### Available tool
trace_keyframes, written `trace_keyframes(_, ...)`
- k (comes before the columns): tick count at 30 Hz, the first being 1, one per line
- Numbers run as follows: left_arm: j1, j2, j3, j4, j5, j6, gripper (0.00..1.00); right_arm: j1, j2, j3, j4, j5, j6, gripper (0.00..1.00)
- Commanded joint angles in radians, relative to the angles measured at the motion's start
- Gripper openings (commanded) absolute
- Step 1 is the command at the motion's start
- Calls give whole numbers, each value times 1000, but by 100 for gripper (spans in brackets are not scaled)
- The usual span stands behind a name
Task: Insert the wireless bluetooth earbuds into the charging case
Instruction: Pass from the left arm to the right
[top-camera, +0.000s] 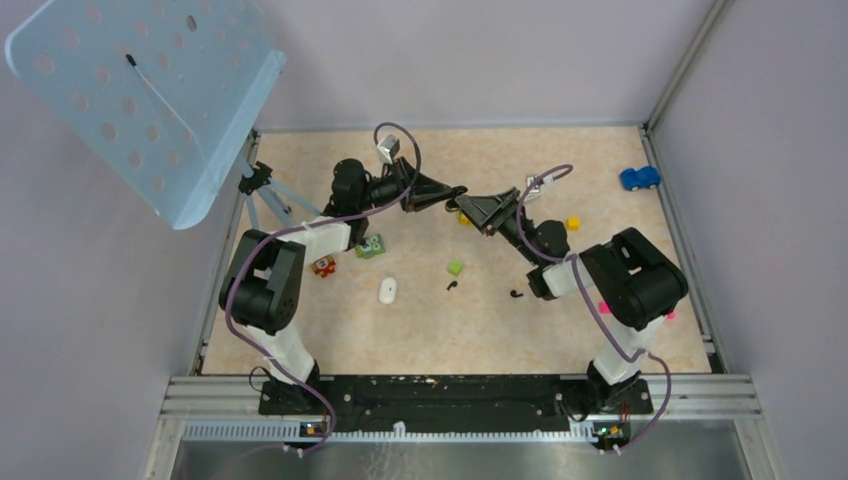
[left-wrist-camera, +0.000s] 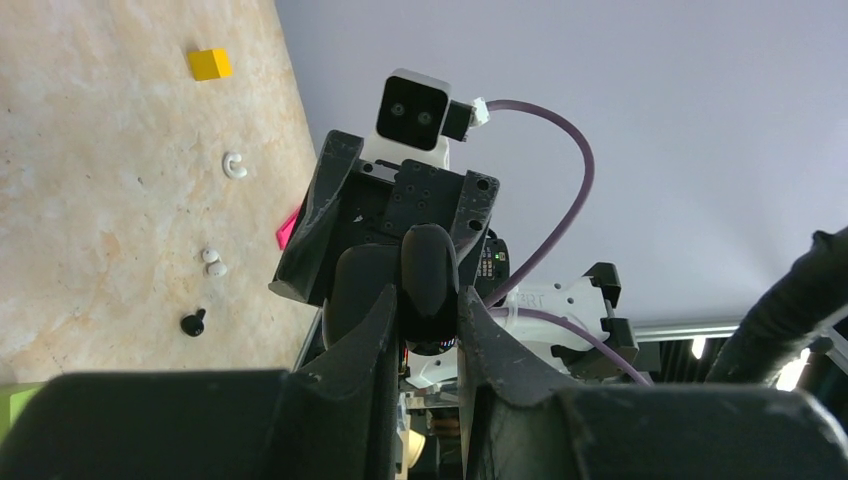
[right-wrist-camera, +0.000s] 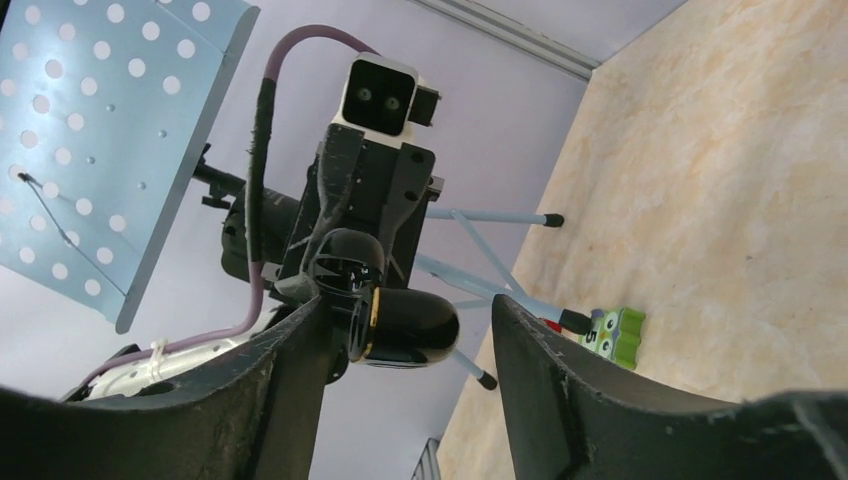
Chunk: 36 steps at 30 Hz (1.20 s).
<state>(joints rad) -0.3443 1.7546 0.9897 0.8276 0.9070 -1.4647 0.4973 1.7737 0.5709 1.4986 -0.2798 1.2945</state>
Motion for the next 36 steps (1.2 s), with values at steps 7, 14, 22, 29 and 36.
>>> trace_keyframes(7,-1,-50,-11,93,-5,-23,0,9,13,20,225,6,5,65)
trace_keyframes(14,-1,-53,-10,81,-11,-15,0,9,25,34,226,-7,16,54)
trace_keyframes(22,-4,-59,9,13,-17,36,0,8,26,35,226,-10,22,32)
trace_keyframes(29,-5,-57,19,-52,-11,77,6,-11,30,35,225,-32,54,14)
trace_keyframes(36,-2,-91,63,-330,-19,289,60,-53,19,-3,224,-160,66,9)
